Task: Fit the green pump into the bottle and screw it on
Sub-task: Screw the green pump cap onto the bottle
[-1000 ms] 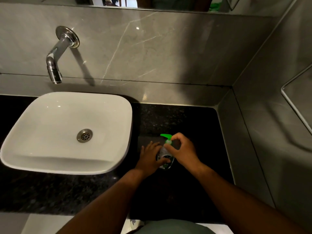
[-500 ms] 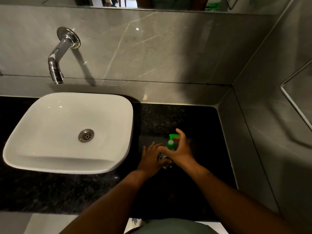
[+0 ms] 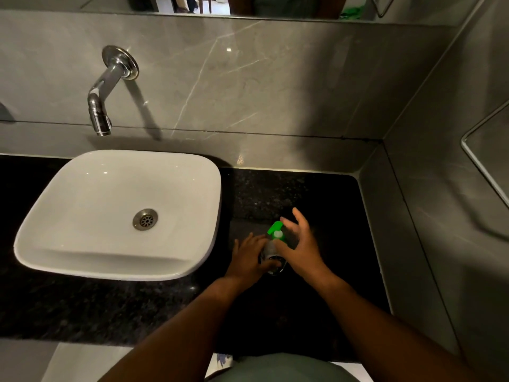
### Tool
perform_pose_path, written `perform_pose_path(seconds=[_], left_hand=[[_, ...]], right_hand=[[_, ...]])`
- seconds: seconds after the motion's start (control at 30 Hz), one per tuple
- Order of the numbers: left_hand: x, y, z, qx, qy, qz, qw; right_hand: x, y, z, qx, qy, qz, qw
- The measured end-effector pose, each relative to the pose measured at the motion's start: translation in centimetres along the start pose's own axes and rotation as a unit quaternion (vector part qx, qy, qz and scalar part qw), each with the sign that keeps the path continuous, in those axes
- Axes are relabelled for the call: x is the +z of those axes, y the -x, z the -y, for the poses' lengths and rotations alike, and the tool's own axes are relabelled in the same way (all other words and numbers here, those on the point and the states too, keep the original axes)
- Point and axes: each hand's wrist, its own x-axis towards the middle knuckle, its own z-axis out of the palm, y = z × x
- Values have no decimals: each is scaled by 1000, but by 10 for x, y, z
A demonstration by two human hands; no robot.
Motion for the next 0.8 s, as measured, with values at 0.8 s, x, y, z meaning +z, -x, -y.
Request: perform_pose_path(seconds=[0.8], left_hand=[[-8, -3, -5, -29, -10, 11, 999]], right_hand=[[10, -2, 13, 30, -11, -68, 997]])
